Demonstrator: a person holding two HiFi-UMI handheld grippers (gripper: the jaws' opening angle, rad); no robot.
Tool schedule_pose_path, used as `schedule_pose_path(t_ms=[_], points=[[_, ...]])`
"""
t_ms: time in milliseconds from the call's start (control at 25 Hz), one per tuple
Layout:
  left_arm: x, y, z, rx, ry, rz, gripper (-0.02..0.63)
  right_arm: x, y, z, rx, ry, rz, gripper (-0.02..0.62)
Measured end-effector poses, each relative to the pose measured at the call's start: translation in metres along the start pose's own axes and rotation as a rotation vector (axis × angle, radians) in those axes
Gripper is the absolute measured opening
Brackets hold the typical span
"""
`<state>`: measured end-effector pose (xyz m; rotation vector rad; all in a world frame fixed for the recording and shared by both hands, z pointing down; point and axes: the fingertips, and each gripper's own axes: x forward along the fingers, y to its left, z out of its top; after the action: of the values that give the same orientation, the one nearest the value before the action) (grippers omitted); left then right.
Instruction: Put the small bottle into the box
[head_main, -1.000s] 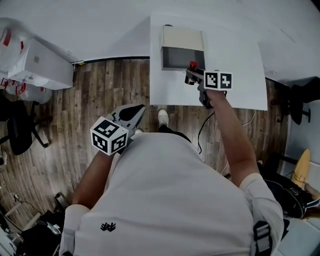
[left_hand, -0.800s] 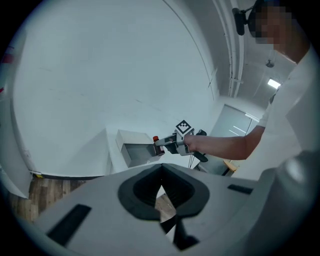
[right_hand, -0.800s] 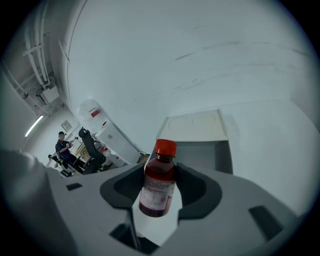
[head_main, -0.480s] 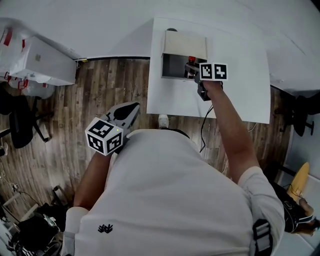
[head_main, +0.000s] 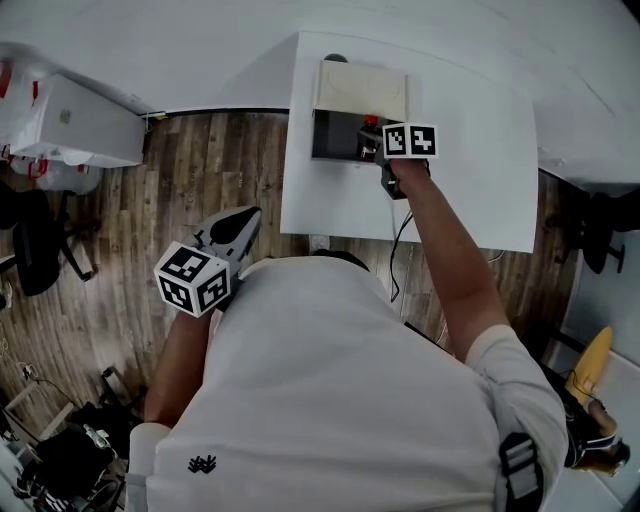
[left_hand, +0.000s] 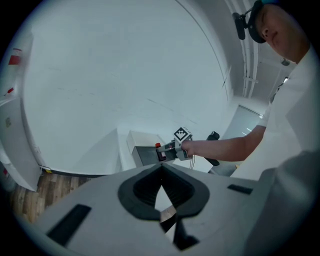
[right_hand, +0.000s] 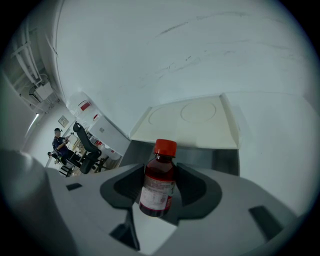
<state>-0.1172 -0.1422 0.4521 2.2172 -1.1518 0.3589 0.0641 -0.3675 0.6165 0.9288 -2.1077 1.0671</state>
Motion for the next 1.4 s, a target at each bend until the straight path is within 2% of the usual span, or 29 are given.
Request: schedule_pose_path(t_ms=[600, 1000, 1400], points=[[0.004, 0.005, 0.004, -0.059, -0.002, 0.021, 0.006, 0.027, -0.015, -0.018, 0.018, 0.142, -0.052, 0.207], [0.004, 0.008, 0.003, -0.066, -0.007, 0.024, 0.006, 0.040, -0.020, -0.028, 0.011, 0.258, -0.085, 0.212], [0.000, 0.007, 0.000, -0.069, -0.016, 0.026, 0.006, 0.045, -0.024, -0.033, 0.035, 0.312, -0.097, 0.218]])
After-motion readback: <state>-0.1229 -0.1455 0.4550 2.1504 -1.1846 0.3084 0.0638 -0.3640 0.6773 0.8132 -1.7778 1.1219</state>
